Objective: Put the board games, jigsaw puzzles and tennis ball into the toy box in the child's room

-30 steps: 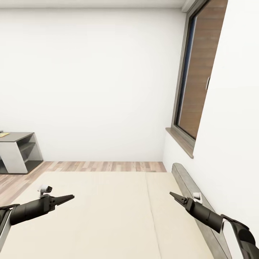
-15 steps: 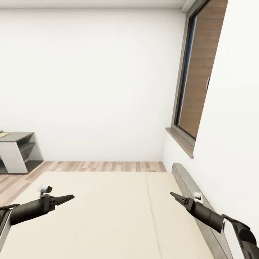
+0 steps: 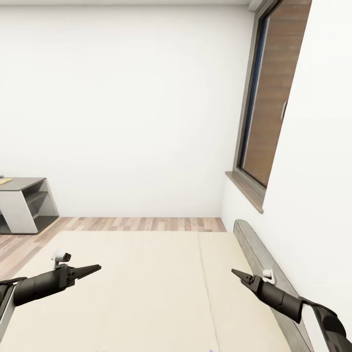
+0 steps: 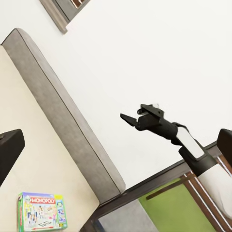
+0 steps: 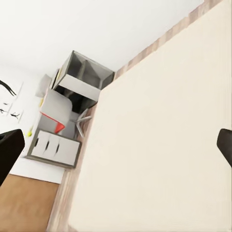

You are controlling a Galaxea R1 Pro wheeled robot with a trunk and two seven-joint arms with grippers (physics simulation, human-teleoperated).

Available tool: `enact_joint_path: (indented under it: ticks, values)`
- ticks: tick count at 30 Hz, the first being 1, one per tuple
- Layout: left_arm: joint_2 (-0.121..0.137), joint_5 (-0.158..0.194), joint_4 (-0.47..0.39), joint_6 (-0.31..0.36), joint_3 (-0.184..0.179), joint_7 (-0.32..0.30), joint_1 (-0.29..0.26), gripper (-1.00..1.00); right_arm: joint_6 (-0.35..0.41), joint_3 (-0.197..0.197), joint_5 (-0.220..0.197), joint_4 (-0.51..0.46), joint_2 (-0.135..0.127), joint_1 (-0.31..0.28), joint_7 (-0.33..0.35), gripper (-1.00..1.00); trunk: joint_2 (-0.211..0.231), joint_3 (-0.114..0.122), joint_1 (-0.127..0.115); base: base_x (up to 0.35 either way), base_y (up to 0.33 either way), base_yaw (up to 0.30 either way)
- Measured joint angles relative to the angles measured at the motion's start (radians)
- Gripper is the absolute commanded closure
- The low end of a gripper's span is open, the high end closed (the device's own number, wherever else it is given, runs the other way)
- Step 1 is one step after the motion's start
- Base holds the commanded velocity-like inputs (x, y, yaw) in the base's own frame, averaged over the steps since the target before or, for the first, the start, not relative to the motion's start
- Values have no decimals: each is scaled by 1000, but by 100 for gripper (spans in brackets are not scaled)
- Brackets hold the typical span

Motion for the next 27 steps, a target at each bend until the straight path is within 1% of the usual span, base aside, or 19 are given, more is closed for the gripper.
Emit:
enact_joint_path:
  ticks: [3,6,9,14,17,19,22,23,24,25,27]
  values:
    - [0,0,0,0,0,0,0,-100,4,0,1,10,-9,1,-20,-100,0,-5,0,0,0,0]
    - [0,0,0,0,0,0,0,-100,5,2,1,15,-29,2,-39,-100,0,-10,0,0,0,0]
    - [0,0,0,0,-1,0,0,-100,6,5,0,17,-41,3,-66,-100,0,-15,0,0,0,0]
    - [0,0,0,0,-1,0,0,-100,9,9,0,16,-48,3,-123,-100,0,-23,0,0,0,0]
    - [0,0,0,0,-1,0,0,-100,27,10,3,12,-49,3,-153,-100,0,-28,0,0,0,0]
    - [0,0,0,0,-1,0,0,-100,55,11,15,8,-50,4,-179,-100,0,-31,0,0,0,0]
    - [0,0,0,0,-1,0,0,-100,95,14,48,0,-48,4,-219,-100,0,-36,0,0,0,0]
    - [0,0,0,0,-1,0,0,-100,110,21,66,-9,-45,4,-237,-100,0,-37,0,0,0,0]
    - [0,0,0,0,-1,0,1,-100,117,26,75,-16,-44,4,-245,-100,0,-39,0,0,0,0]
    - [0,0,0,0,-1,0,1,-100,128,38,91,-32,-41,4,-256,-100,0,-40,0,0,0,0]
    - [0,0,0,0,-1,0,1,-100,137,54,105,-52,-39,4,-265,-100,0,-43,0,0,0,0]
